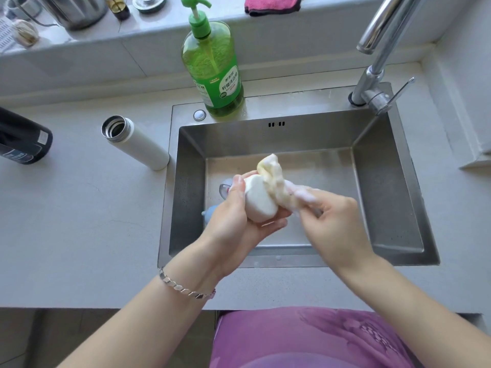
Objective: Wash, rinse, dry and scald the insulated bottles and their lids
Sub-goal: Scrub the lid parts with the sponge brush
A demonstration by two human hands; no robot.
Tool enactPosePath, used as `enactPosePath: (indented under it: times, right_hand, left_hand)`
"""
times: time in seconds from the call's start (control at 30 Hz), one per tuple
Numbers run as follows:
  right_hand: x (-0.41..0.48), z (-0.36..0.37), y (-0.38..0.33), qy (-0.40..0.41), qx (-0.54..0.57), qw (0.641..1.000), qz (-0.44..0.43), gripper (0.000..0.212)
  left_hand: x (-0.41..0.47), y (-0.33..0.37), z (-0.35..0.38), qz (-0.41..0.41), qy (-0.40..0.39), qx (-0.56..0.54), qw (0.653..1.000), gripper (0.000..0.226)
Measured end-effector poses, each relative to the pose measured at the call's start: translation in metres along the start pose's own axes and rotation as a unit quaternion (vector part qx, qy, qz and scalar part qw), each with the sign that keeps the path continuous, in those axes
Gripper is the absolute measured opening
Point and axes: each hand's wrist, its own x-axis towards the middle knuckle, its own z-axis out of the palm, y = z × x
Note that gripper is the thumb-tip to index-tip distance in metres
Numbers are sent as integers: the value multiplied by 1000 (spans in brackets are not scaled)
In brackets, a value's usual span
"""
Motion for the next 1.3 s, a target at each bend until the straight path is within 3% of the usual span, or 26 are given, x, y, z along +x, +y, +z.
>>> enactPosePath:
  times: [0.13,0.27,0.33,0.4,0.5,0.67,0.77,0.9,1.03,1.17,1.3]
  right_hand:
    - [-14,4,-11,-27,49,997,-50,32]
    - [-5,-2,5,-7,87,995,50,25]
    - [-9,-4,-3,0,115,993,31,26]
    - [-12,-7,-14,4,133,991,-3,31]
    - [-5,-12,-9,-4,120,993,-7,38]
    - [-4,-19,-9,-26,104,994,-21,35]
    - [0,-21,-5,-38,97,994,15,35]
    - [-7,-19,-13,-45,121,992,-11,34]
    - [-4,-20,-5,-45,80,995,35,32]
    - [-11,-16,-16,-47,112,993,3,37]
    - [-2,-15,-3,-44,105,991,70,40]
  left_hand:
    - [4,0,-4,31,-28,9,999,50]
    - [-1,-8,-3,99,-53,124,986,44]
    - [-1,-8,-3,143,-54,184,971,54]
    - [0,-8,-2,170,-52,204,963,49]
    - [-3,-6,0,208,-48,239,947,37]
    - [-7,0,-5,247,-65,306,917,35]
    - [-9,2,-6,262,-84,332,903,37]
    - [-8,-1,-13,247,-62,316,914,33]
    - [-9,-6,-12,233,-59,297,924,37]
    - [-5,-8,-12,207,-29,253,945,33]
    - [-4,-9,-8,174,-16,210,962,33]
